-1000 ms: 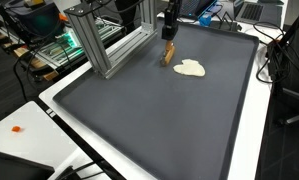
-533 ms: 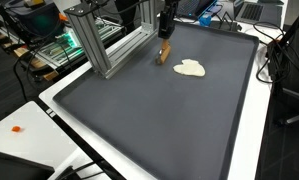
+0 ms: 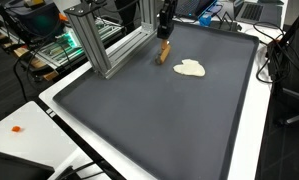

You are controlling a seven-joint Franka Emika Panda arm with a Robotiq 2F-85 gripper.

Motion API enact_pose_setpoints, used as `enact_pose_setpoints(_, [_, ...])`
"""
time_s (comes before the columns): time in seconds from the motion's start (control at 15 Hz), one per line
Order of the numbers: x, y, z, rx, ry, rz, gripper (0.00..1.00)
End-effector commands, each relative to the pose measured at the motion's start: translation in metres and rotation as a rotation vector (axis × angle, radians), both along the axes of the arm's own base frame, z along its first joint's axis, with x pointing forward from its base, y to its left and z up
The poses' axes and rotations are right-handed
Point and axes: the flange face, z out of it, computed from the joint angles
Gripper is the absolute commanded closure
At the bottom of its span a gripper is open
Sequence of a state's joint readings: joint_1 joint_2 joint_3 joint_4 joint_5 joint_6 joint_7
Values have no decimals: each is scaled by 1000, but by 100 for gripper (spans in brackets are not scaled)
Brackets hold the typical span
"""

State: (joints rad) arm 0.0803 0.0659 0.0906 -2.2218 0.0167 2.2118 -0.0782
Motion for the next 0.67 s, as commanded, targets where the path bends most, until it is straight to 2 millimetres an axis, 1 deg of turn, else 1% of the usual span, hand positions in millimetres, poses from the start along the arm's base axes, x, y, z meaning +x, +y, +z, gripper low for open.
enact_pose_setpoints(0.0, [-16, -4, 16, 10, -17, -43, 78])
enact_pose_setpoints(0.33, [-29, -7, 49, 8, -67, -93, 78])
enact_pose_setpoints(0.6, [-53, -7, 73, 9, -103, -147, 78])
